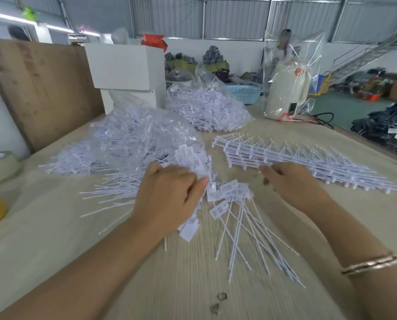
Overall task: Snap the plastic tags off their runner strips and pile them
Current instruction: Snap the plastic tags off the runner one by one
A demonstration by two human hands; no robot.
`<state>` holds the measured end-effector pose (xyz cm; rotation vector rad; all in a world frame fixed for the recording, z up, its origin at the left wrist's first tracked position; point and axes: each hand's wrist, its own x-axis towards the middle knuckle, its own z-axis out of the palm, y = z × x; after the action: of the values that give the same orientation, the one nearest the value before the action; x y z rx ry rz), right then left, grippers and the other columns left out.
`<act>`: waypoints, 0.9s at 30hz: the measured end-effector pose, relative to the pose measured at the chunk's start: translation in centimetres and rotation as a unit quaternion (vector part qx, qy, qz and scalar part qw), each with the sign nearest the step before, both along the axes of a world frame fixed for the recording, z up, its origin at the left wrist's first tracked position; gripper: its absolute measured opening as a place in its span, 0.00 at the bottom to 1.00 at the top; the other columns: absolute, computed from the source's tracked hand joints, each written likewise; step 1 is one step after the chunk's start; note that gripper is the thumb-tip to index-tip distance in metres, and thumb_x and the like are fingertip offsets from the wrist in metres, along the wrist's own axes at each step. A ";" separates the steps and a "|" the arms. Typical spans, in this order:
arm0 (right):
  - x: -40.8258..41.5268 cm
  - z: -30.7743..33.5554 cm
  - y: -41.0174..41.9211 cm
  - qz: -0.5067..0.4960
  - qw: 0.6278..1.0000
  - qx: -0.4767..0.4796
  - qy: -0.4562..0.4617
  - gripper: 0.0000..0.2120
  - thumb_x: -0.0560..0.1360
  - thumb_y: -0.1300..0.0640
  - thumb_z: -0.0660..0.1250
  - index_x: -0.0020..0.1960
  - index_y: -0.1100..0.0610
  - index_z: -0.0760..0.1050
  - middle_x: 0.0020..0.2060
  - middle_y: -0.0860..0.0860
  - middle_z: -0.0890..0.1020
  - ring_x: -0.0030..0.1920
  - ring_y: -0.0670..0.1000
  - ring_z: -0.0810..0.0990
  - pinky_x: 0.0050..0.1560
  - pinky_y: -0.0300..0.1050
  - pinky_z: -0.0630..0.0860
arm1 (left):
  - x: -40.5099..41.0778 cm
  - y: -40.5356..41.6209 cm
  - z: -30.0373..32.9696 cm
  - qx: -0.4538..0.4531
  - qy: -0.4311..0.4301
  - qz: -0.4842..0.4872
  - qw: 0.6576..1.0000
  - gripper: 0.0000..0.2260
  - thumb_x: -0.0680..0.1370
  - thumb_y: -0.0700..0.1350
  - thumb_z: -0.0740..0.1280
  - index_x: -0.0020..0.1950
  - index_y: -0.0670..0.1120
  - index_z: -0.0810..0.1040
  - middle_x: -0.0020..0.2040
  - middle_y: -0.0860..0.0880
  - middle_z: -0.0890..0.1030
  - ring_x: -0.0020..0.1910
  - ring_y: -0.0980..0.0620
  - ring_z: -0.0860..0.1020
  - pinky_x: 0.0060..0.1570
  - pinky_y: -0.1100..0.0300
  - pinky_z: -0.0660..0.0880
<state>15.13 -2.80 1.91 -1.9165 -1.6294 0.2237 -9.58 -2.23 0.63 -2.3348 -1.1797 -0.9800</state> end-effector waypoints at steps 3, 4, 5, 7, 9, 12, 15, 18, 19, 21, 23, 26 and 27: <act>0.9 0.3 -1.2 0.054 0.980 -0.191 -0.017 0.21 0.76 0.50 0.60 0.28 0.55 0.78 0.20 0.46 0.76 0.24 0.46 0.75 0.33 0.40 0.70 | 0.4 -1.7 -0.5 -0.065 0.078 0.016 0.995 0.27 0.77 0.62 0.41 0.23 0.50 0.60 0.23 0.55 0.66 0.27 0.55 0.66 0.44 0.56 0.60; 0.7 0.2 -1.3 0.081 0.970 -0.231 -0.015 0.19 0.76 0.53 0.61 0.27 0.54 0.77 0.20 0.46 0.76 0.23 0.45 0.73 0.33 0.39 0.70 | 0.8 -2.1 -0.8 -0.085 0.107 0.029 0.990 0.30 0.76 0.64 0.36 0.24 0.50 0.64 0.25 0.55 0.69 0.30 0.55 0.67 0.45 0.57 0.58; 0.2 0.0 -1.4 0.111 0.963 -0.245 -0.007 0.19 0.76 0.55 0.61 0.28 0.54 0.77 0.21 0.47 0.76 0.22 0.44 0.72 0.33 0.38 0.69 | 1.3 -2.4 -0.9 -0.101 0.128 0.035 0.986 0.34 0.74 0.65 0.33 0.28 0.51 0.71 0.28 0.55 0.72 0.34 0.55 0.69 0.47 0.57 0.57; -1.3 -0.3 -1.5 0.176 0.959 -0.218 0.039 0.19 0.77 0.57 0.59 0.29 0.53 0.77 0.24 0.48 0.76 0.23 0.43 0.71 0.32 0.36 0.68 | 1.9 -2.5 -1.1 -0.118 0.146 0.039 0.982 0.40 0.72 0.66 0.28 0.41 0.53 0.79 0.36 0.56 0.76 0.42 0.56 0.72 0.49 0.57 0.57; -3.0 -0.8 -1.8 0.249 0.946 -0.186 0.094 0.20 0.78 0.59 0.59 0.29 0.50 0.77 0.25 0.48 0.76 0.25 0.42 0.71 0.33 0.35 0.68 | 2.0 -2.3 -1.1 -0.124 0.142 0.044 0.981 0.40 0.71 0.68 0.29 0.41 0.52 0.79 0.38 0.56 0.76 0.45 0.56 0.73 0.50 0.57 0.57; -5.0 -2.1 -2.1 0.325 0.923 -0.162 0.124 0.16 0.79 0.59 0.59 0.37 0.57 0.79 0.28 0.46 0.76 0.29 0.40 0.73 0.39 0.36 0.69 | 1.5 -1.8 -1.4 -0.131 0.145 0.043 0.980 0.31 0.67 0.74 0.35 0.37 0.54 0.67 0.36 0.56 0.71 0.44 0.55 0.73 0.48 0.57 0.58; -5.1 -2.6 -1.7 0.339 0.915 -0.128 0.177 0.16 0.79 0.58 0.60 0.42 0.66 0.81 0.27 0.48 0.76 0.26 0.39 0.71 0.34 0.30 0.66 | 1.1 -1.4 -1.9 -0.149 0.185 0.033 0.971 0.24 0.72 0.70 0.48 0.49 0.52 0.70 0.44 0.56 0.76 0.50 0.52 0.74 0.50 0.55 0.61; -4.2 -2.5 -1.2 0.306 0.907 -0.041 0.285 0.17 0.80 0.61 0.57 0.40 0.58 0.83 0.24 0.51 0.74 0.22 0.41 0.67 0.27 0.31 0.63 | 0.8 -1.3 -1.9 -0.126 0.183 0.006 0.975 0.16 0.78 0.56 0.54 0.61 0.52 0.70 0.48 0.54 0.78 0.51 0.50 0.74 0.49 0.55 0.60; -3.8 -2.6 -1.0 0.280 0.903 -0.001 0.327 0.19 0.80 0.61 0.56 0.39 0.56 0.83 0.23 0.51 0.72 0.21 0.43 0.65 0.25 0.32 0.61 | 0.7 -1.3 -1.7 -0.118 0.176 0.002 0.977 0.15 0.78 0.53 0.54 0.62 0.51 0.69 0.48 0.53 0.78 0.51 0.49 0.74 0.49 0.55 0.60; -2.8 -2.6 -0.6 0.224 0.888 0.079 0.395 0.21 0.81 0.58 0.54 0.37 0.55 0.82 0.23 0.51 0.70 0.22 0.45 0.63 0.23 0.33 0.60 | 0.8 -1.3 -1.4 -0.107 0.175 -0.002 0.979 0.13 0.78 0.47 0.58 0.62 0.48 0.70 0.45 0.50 0.79 0.47 0.48 0.75 0.46 0.56 0.61; -1.9 -2.4 -0.3 0.172 0.878 0.140 0.425 0.21 0.82 0.56 0.54 0.37 0.55 0.81 0.24 0.51 0.71 0.23 0.46 0.63 0.23 0.34 0.60 | 0.8 -1.3 -0.9 -0.091 0.179 -0.002 0.980 0.12 0.74 0.40 0.66 0.56 0.44 0.74 0.37 0.48 0.79 0.38 0.46 0.77 0.41 0.56 0.65; -1.1 -2.5 0.3 0.126 0.881 0.160 0.427 0.21 0.82 0.55 0.54 0.37 0.55 0.81 0.25 0.51 0.72 0.23 0.47 0.64 0.24 0.36 0.61 | 0.2 -0.9 -0.4 -0.073 0.128 -0.012 0.989 0.07 0.73 0.39 0.68 0.50 0.44 0.76 0.32 0.49 0.78 0.32 0.46 0.77 0.39 0.56 0.68; -1.1 -2.6 0.4 0.124 0.887 0.154 0.418 0.21 0.82 0.55 0.54 0.37 0.55 0.81 0.25 0.51 0.72 0.23 0.47 0.64 0.25 0.36 0.61 | -0.1 -0.8 -0.2 -0.064 0.103 -0.023 0.992 0.04 0.75 0.39 0.66 0.49 0.44 0.76 0.32 0.49 0.78 0.31 0.46 0.76 0.38 0.56 0.68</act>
<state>14.05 -2.40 -0.66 -1.1082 -1.1944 0.7341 -9.63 -3.02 0.40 -2.5038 -1.1406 -0.6735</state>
